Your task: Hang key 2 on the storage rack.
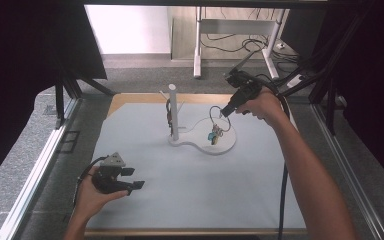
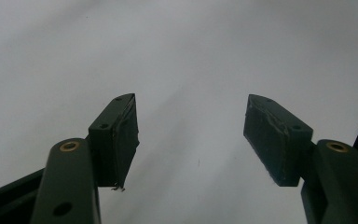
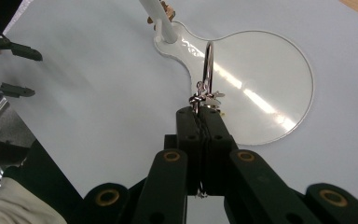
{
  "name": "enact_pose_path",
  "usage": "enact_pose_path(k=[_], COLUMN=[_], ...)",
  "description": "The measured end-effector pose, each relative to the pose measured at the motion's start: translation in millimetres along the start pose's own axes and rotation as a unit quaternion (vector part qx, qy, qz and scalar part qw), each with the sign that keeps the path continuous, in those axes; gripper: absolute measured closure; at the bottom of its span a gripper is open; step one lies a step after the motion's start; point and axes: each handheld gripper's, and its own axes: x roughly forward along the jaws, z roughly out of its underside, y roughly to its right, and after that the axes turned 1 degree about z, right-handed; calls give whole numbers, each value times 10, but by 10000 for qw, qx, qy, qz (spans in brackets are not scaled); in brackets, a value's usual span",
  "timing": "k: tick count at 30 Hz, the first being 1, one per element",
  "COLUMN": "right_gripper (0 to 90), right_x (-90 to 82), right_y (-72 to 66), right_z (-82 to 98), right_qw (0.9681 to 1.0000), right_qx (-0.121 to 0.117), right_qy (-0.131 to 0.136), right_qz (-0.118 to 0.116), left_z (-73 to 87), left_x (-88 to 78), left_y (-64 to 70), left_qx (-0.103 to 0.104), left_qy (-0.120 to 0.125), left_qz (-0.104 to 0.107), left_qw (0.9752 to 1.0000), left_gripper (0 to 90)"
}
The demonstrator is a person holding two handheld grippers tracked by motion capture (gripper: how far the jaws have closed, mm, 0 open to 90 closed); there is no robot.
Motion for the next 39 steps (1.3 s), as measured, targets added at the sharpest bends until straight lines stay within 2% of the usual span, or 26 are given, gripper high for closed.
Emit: enact_pose_path(k=[13, 25, 28, 39], right_gripper=[883, 883, 884, 884], right_x=[40, 145, 162, 259], right_y=[39, 45, 42, 62], right_z=[-175, -348, -398, -534], right_qw=[9999, 9998, 9997, 9997], right_qx=[84, 63, 76, 92], right_qy=[86, -4, 64, 0], right_qz=[113, 162, 242, 240], left_z=[5, 8, 9, 13], left_x=[-31, -60, -60, -71], left_y=[-14, -18, -15, -16], left_qx=[-46, -71, -76, -79], left_qy=[76, 141, 142, 163], left_qz=[19, 41, 39, 45], left_qw=[10000, 9999, 9999, 9998], left_gripper=[357, 357, 357, 357])
